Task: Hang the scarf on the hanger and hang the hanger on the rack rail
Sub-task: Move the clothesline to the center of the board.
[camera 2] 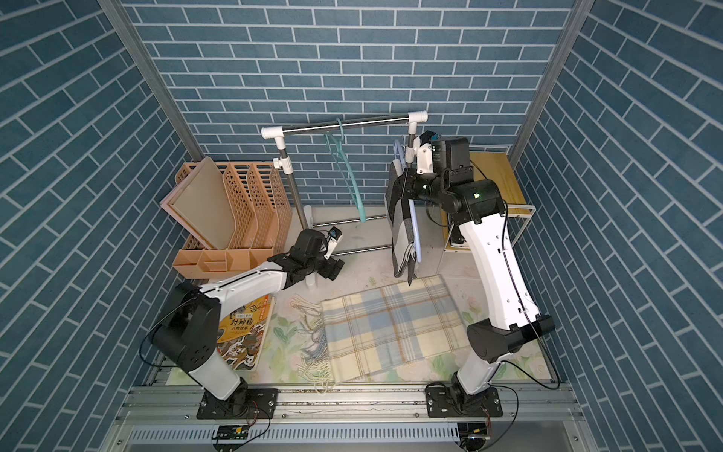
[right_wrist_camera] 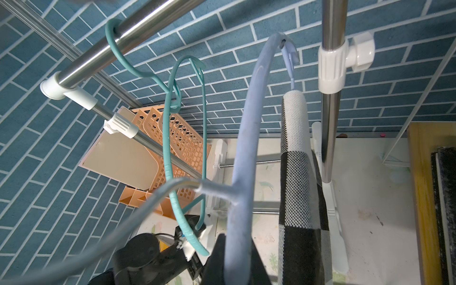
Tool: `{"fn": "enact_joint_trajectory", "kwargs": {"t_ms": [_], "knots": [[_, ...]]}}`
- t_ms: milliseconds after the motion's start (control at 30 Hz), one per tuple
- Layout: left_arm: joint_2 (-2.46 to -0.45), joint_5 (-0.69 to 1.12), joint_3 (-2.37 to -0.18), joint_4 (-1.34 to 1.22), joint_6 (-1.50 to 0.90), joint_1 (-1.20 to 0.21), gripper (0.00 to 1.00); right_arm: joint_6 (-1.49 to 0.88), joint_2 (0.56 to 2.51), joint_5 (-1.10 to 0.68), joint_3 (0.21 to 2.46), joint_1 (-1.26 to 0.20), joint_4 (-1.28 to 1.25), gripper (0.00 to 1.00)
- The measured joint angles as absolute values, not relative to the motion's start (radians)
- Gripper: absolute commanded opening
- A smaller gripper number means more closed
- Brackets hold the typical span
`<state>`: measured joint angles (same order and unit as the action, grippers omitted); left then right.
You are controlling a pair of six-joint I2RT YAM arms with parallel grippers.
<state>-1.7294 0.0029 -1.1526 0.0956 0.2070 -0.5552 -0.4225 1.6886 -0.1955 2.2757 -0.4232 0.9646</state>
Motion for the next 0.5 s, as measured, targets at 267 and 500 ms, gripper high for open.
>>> {"fn": "enact_joint_trajectory", "kwargs": {"t_ms": [267,500], "knots": [[-2.012,0.002,-1.473,0.223,0.450,-0.601,0.78,-0.422,1.689,-0.194,2.250,-0.422,0.965,0.00],[-2.130,-0.009,-1.530,0.291,0.537,-0.622,0.81,-0.422,1.688,-0.194,2.248,-0.421,0.965,0.00]]}}
